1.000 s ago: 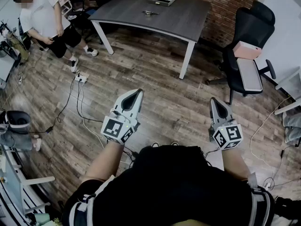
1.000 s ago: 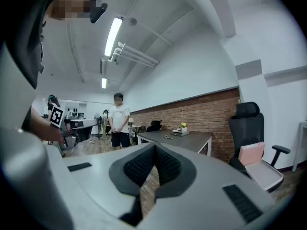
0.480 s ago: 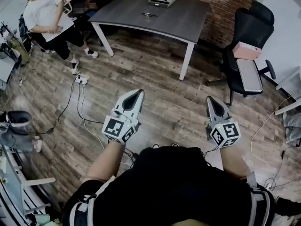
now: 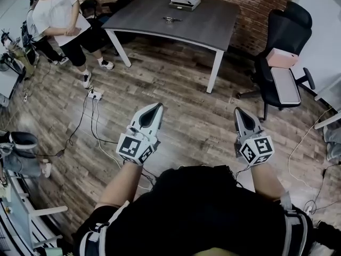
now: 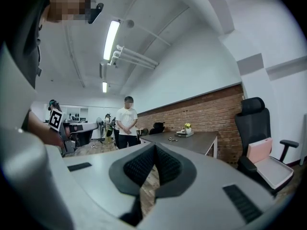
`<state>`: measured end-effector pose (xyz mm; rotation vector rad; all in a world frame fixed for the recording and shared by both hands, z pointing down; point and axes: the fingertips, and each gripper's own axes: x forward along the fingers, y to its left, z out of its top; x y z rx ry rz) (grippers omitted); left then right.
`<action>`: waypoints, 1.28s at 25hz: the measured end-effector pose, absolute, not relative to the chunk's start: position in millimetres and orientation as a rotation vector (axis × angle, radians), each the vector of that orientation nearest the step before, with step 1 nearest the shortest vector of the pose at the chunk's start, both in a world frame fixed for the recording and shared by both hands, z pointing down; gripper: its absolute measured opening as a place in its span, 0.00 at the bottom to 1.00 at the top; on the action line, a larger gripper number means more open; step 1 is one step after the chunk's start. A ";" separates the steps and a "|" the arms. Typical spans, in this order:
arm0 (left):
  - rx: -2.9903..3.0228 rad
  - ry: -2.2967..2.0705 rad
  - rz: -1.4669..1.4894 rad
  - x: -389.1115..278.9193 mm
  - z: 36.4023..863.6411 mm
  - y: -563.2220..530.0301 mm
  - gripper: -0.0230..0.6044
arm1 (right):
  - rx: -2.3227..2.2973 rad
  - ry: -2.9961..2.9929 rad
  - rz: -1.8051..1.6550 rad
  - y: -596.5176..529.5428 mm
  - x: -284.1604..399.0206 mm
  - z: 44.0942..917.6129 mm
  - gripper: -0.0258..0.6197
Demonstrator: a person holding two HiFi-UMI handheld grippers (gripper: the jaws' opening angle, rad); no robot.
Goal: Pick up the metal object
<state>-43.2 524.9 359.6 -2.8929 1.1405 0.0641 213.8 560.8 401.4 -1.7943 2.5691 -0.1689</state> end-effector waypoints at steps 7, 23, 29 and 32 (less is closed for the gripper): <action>-2.911 1.149 0.079 -64.2 364.9 478.8 0.05 | -1.794 2.562 -0.158 517.2 191.9 401.8 0.03; -2.884 1.287 0.054 -46.7 384.5 233.6 0.05 | -1.643 2.681 -0.247 250.8 202.7 433.3 0.03; -2.836 1.308 0.079 -24.2 358.9 128.1 0.05 | -1.582 2.711 -0.214 135.3 224.6 411.6 0.03; -2.815 1.298 0.079 -17.9 350.4 91.1 0.05 | -1.565 2.710 -0.202 95.4 230.1 404.2 0.03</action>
